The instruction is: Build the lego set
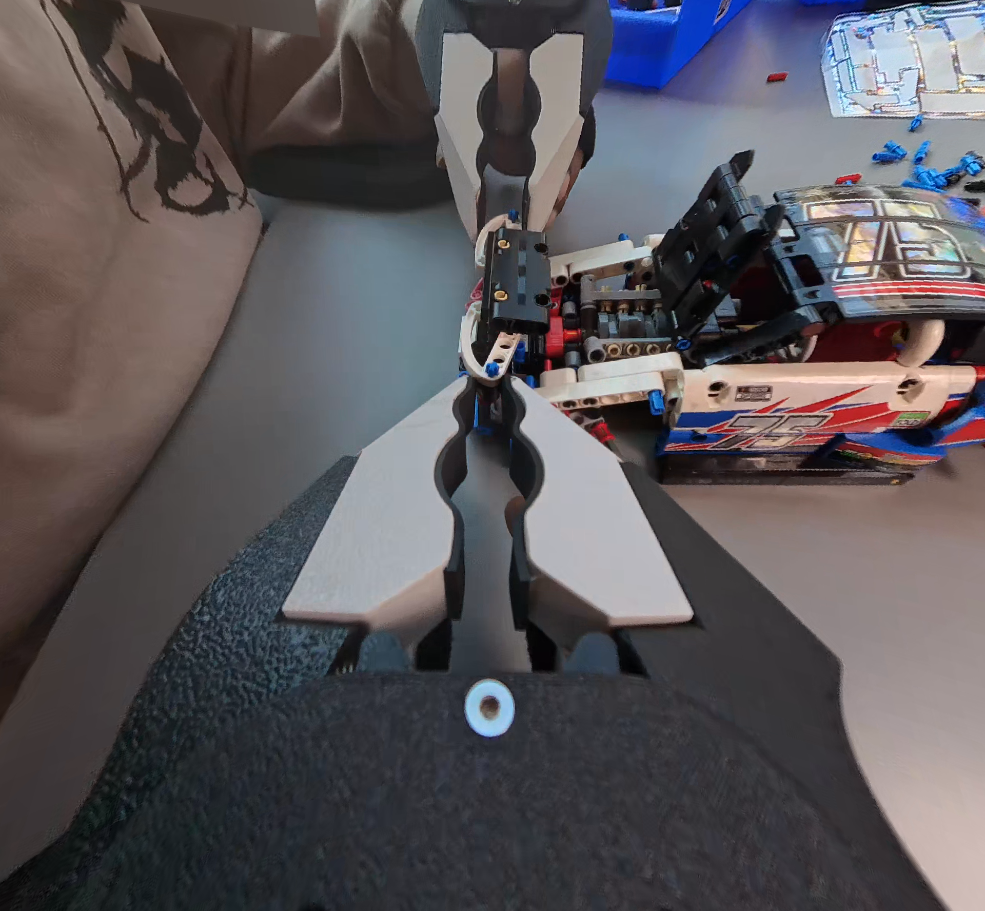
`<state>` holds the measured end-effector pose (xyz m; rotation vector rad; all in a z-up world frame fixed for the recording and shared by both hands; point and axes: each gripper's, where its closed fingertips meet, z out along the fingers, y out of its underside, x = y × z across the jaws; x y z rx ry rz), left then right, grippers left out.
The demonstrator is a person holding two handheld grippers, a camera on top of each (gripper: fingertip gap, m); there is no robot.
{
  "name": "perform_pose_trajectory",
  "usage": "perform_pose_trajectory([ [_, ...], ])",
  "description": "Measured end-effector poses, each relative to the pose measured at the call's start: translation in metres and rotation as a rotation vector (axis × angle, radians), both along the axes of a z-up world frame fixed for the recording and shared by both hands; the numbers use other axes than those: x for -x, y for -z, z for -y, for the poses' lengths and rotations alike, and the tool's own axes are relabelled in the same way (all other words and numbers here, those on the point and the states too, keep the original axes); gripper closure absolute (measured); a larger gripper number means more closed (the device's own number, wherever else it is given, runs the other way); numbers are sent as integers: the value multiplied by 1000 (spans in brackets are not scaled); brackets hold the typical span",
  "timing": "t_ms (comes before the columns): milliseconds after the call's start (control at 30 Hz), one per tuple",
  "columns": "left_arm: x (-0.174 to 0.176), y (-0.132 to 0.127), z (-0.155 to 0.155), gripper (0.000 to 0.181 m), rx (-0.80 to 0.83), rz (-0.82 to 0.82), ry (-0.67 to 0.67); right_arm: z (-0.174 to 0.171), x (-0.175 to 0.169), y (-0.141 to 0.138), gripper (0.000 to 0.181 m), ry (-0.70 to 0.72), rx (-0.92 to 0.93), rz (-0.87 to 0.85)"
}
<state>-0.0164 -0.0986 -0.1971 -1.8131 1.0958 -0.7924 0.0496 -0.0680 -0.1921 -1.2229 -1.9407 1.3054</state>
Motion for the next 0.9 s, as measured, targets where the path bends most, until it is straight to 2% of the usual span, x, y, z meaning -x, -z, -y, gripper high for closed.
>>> perform_pose_trajectory([
  [133, -3, 10, 5, 165, -87, -116, 21, 2, -3, 13, 176, -19, -122, 21],
  [367, -7, 14, 10, 165, -116, -153, 49, 5, -7, 17, 176, -39, -146, 26],
  [900, -6, 14, 8, 164, 3, -79, 14, 7, -7, 20, 176, -43, -97, 52],
])
